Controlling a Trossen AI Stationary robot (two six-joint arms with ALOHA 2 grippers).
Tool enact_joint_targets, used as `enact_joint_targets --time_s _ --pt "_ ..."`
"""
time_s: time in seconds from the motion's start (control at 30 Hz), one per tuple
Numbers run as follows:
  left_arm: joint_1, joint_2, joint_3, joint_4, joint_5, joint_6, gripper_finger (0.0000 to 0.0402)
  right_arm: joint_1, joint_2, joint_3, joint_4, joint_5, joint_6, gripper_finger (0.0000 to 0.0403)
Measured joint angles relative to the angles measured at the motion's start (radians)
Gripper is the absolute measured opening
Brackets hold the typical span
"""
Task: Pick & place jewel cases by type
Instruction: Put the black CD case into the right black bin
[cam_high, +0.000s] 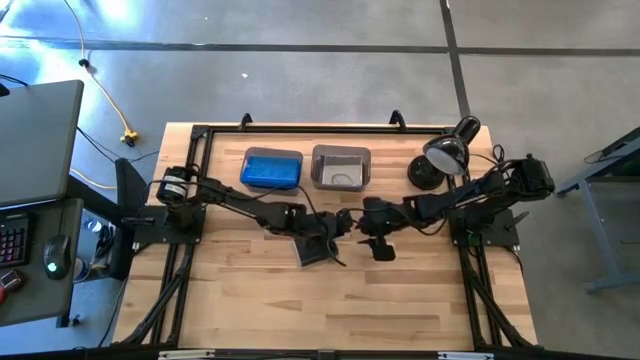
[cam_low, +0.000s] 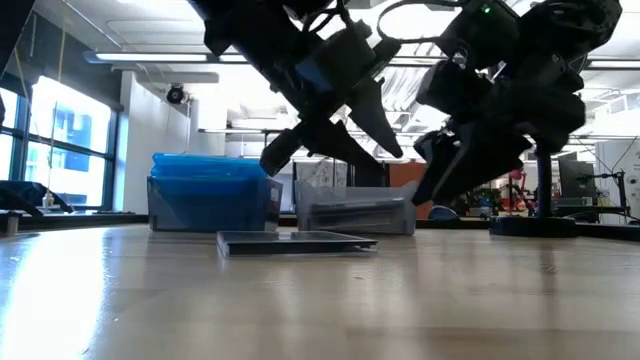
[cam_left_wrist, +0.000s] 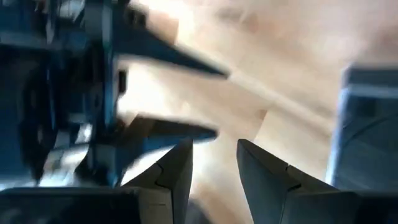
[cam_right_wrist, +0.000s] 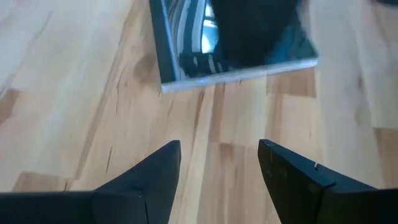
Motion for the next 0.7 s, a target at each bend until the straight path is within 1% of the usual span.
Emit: enact_joint_targets --time_s 0.03,0.13,0.23,0.3,0.33,0.43,0.47,0.53,0.6,0.67,0.7 --pt "-0.004 0.000 0.000 0.002 -0.045 -0.010 0.0122 0.000 0.000 0.000 0.007 0.001 0.000 0.0213" --pt "-0.021 0.000 0.002 0.008 -0.252 -0.102 0.0122 0.002 0.000 -0.001 0.002 0.019 0.000 0.0213" --pt "-0.045 0.000 0.034 -0.048 -0.448 -0.276 0.0122 0.002 0.000 -0.002 0.018 0.055 0.007 0.0213" --pt "-0.055 -0.001 0.052 -0.145 -0.522 -0.432 0.0122 0.005 0.000 -0.002 0.041 0.086 0.018 0.0213" --pt "-0.055 -0.001 0.060 -0.221 -0.552 -0.511 0.0122 0.010 0.000 -0.002 0.050 0.102 0.021 0.0213" --pt "-0.049 -0.025 0.085 -0.533 -0.618 -0.806 0.0122 0.046 0.008 -0.003 0.081 0.139 0.006 0.0213" --pt "-0.039 -0.039 0.098 -0.629 -0.618 -0.912 0.0122 0.064 0.012 -0.003 0.093 0.158 -0.003 0.0213" --pt "-0.033 -0.081 0.107 -0.832 -0.570 -1.125 0.0122 0.098 0.028 -0.003 0.108 0.212 -0.012 0.0213" --pt "-0.022 -0.120 0.107 -0.998 -0.475 -1.309 0.0122 0.119 0.047 -0.003 0.135 0.250 0.007 0.0213" --pt "-0.024 -0.152 0.106 -1.135 -0.369 -1.455 0.0122 0.127 0.082 0.004 0.155 0.252 0.036 0.0213" --pt "-0.025 -0.166 0.105 -1.178 -0.322 -1.509 0.0122 0.127 0.101 0.015 0.163 0.249 0.045 0.0213"
